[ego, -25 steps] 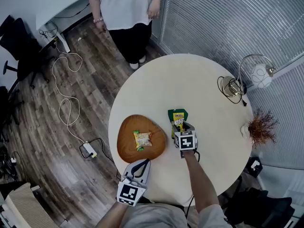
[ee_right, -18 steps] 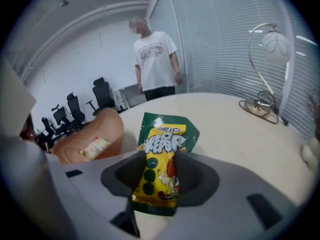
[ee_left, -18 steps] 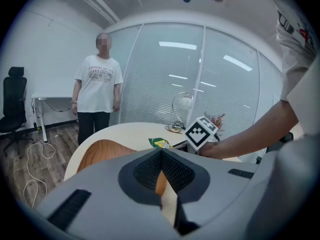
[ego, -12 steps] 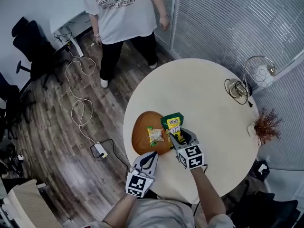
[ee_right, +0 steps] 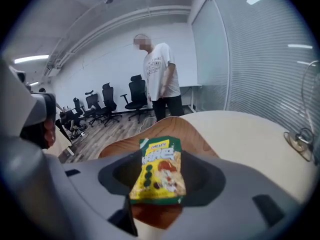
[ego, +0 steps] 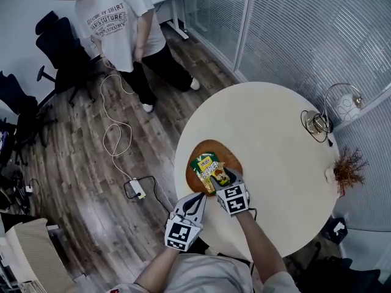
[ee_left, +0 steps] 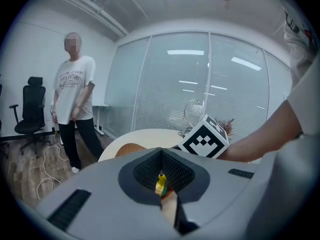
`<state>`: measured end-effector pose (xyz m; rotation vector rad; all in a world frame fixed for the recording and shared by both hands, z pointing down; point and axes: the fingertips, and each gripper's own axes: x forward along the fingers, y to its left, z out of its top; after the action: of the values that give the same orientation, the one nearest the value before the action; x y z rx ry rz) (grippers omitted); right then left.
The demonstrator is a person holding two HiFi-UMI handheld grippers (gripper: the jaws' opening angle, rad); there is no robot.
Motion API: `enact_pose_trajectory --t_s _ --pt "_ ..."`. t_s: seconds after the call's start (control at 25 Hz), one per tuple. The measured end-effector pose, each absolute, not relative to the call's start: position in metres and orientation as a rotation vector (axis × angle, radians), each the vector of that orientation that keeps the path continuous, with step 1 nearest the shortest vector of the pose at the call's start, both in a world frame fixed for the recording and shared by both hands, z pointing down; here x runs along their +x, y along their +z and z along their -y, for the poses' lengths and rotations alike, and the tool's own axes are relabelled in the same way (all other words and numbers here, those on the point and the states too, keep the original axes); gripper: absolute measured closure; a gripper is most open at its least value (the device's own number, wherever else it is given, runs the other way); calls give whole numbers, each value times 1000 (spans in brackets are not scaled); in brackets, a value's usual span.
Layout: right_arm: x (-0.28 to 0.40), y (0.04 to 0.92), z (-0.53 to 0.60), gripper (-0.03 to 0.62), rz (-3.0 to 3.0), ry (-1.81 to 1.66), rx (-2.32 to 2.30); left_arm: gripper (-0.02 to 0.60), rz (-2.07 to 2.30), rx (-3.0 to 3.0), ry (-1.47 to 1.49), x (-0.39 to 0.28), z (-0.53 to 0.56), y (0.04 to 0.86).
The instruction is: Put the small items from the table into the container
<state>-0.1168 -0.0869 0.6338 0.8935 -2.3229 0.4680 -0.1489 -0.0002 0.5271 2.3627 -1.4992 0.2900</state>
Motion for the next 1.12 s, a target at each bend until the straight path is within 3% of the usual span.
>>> enact_pose_trajectory --t_s 0.12,0.2,0.28,0.64,1.12 --pt "-96 612 81 394 2353 497 965 591 1475 2388 274 -137 3 524" --pt "-70 586 76 519 2398 527 1090 591 1443 2418 257 -126 7 520" --pt "-37 556 68 569 2467 560 1254 591 1399 2454 244 -113 12 516" --pt "100 530 -20 577 2201 662 1893 591 1122 2618 261 -26 17 514" --pt "125 545 -65 579 2057 699 2004 591 925 2702 336 35 -5 523"
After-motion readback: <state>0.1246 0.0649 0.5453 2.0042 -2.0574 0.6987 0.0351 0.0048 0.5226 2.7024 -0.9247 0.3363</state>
